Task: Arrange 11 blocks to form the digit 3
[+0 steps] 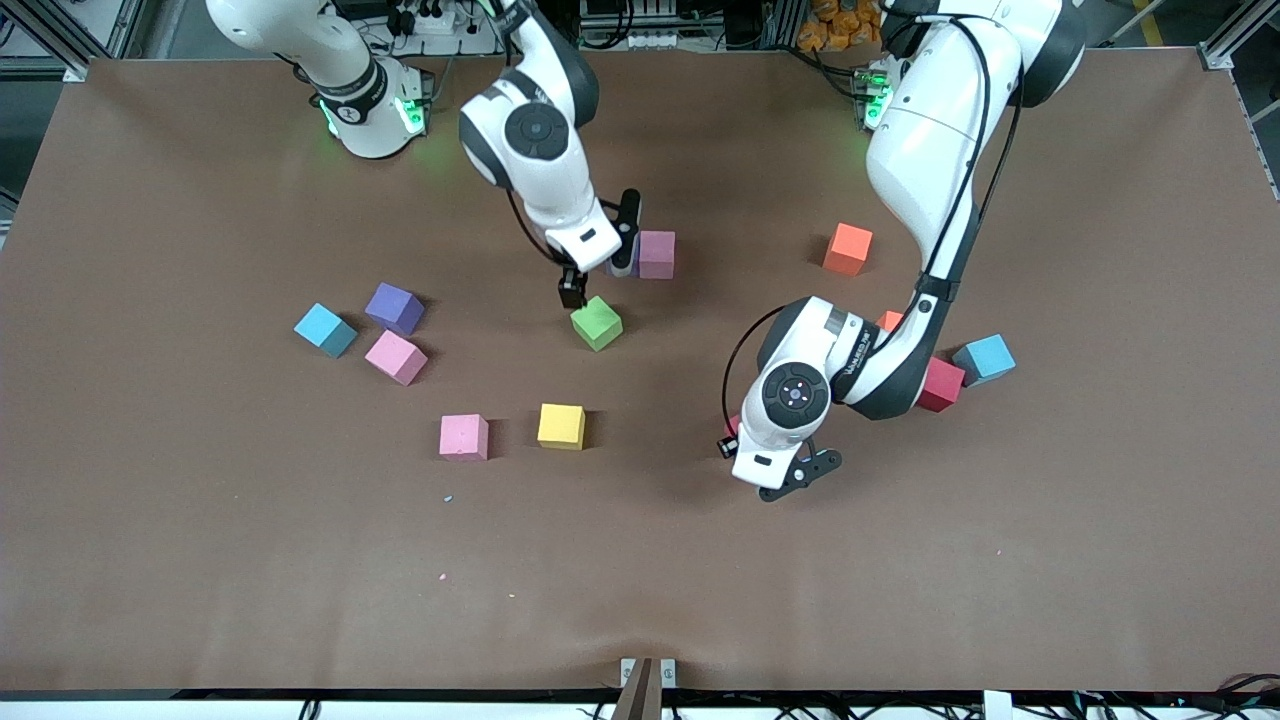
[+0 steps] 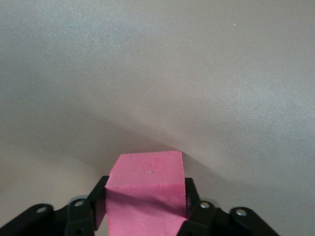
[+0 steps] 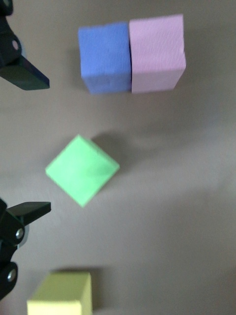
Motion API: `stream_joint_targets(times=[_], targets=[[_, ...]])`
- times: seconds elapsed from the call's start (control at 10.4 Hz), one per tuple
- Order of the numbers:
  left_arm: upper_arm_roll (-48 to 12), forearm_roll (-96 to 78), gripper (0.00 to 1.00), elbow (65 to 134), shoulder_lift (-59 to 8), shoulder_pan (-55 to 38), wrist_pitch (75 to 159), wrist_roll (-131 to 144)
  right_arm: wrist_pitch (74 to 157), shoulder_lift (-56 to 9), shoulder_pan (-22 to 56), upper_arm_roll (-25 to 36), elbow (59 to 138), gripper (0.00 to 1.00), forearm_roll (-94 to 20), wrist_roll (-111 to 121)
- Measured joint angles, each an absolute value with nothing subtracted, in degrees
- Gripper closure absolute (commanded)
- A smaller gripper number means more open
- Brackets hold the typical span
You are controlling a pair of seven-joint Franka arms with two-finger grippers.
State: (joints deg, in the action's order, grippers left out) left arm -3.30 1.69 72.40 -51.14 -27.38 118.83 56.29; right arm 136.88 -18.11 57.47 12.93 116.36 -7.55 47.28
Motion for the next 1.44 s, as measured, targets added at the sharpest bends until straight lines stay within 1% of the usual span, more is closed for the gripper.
stream_joint_targets(times=[0.1,0.29,0.48,0.67,0.77,0.96,1.15,1.44], targets=[[-3.3,1.69,0.76,72.33,-51.14,-27.4,118.83,56.49,137.12,-20.35,56.32,12.93,114.4,0.0,-7.57,53.35],[-3.34,1.69,0.83,72.27,-51.09,-27.42,118.83,59.39,139.2,-24.61,54.84,12.96,112.53,0.0,-7.63,64.51],[-3.4,1.69,0.84,72.57,-50.56,-27.32,118.57,65.07,139.72,-27.02,55.07,12.61,112.03,0.0,-7.63,69.53],[-3.46,1.52,0.86,74.9,-47.18,-26.63,116.61,67.91,139.73,-27.89,55.55,12.15,111.92,0.0,-7.6,70.88],[-3.55,0.31,0.88,77.68,-44.2,-25.95,115.55,68.4,139.84,-28.08,55.81,12.0,111.9,0.0,-7.6,71.19],[-3.63,-4.73,0.89,85.82,-37.35,-25.0,115.13,70.99,140.57,-28.88,56.05,11.88,111.87,0.0,-7.6,71.51],[-3.94,-5.8,0.9,93.79,-31.67,-24.97,115.81,76.84,141.28,-29.94,56.17,11.83,111.86,0.0,-7.6,71.59],[-5.01,-5.86,0.9,105.02,-25.91,-25.36,124.52,86.25,142.31,-30.95,56.27,11.8,111.78,0.0,-7.6,71.66]])
